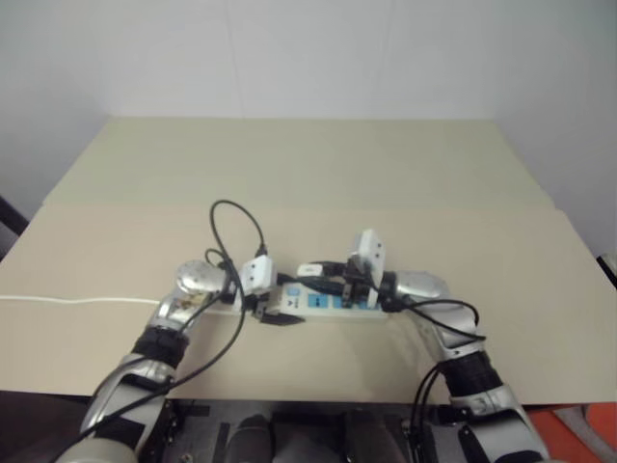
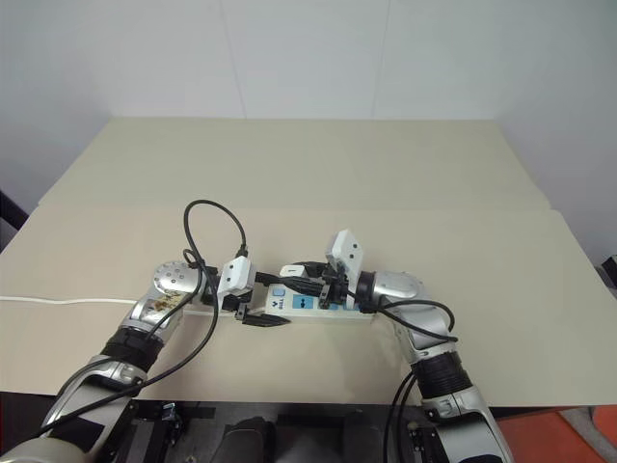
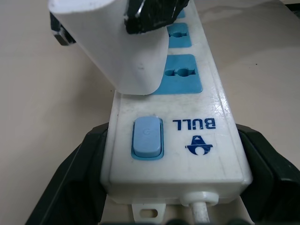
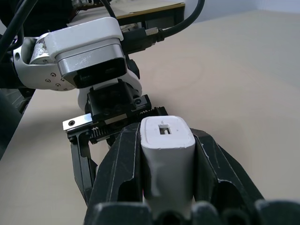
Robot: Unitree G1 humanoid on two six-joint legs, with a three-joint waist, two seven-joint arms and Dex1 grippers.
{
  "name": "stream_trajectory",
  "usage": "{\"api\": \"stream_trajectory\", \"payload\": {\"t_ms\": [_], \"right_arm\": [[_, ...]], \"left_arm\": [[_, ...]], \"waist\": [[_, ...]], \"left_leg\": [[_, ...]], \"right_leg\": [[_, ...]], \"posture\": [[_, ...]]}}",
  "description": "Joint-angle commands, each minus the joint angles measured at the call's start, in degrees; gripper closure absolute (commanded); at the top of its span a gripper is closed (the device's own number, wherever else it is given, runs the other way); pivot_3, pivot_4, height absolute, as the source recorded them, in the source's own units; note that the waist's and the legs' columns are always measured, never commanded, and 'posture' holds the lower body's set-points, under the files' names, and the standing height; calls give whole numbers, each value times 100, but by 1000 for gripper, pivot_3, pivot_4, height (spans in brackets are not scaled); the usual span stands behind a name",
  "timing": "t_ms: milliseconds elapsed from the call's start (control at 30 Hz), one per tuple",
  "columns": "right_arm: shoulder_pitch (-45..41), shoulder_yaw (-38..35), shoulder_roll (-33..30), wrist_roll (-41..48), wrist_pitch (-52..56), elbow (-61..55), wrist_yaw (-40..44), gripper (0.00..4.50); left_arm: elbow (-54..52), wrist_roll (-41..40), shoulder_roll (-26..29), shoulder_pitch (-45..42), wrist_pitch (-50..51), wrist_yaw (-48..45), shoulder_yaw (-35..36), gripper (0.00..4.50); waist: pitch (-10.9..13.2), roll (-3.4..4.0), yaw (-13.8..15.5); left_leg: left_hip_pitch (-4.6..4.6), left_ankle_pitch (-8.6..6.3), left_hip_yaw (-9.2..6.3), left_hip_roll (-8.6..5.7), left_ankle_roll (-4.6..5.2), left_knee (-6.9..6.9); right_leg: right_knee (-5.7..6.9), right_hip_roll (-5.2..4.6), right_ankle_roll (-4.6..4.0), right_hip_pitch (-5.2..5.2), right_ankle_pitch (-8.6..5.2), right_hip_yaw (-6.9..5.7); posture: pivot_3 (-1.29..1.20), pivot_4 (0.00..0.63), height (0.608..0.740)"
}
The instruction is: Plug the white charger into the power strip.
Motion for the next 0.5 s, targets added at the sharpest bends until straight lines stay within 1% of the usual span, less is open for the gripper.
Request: {"api": "stream_trajectory", "payload": {"t_ms": [33, 300, 500], "right_arm": [[13, -230, -112, 20, -177, 194, -58, 3348], [-28, -295, -388, 49, -452, 580, 79, 3348], [-21, -270, -634, 65, -581, 662, 424, 3348]], "left_arm": [[-10, 108, 114, -105, -67, -31, 7, 1188], [-6, 100, 168, -107, -65, -63, 22, 1188], [-2, 89, 196, -112, -71, -54, 17, 1188]], "waist": [[0, 0, -1], [0, 0, -3], [0, 0, 20]], "left_leg": [[0, 0, 0, 0, 0, 0], [0, 0, 0, 0, 0, 0], [-1, 0, 0, 0, 0, 0]], "right_leg": [[0, 0, 0, 0, 0, 0], [0, 0, 0, 0, 0, 0], [-2, 0, 0, 1, 0, 0]], "posture": [[0, 150, 740], [0, 150, 740], [0, 150, 740]]}}
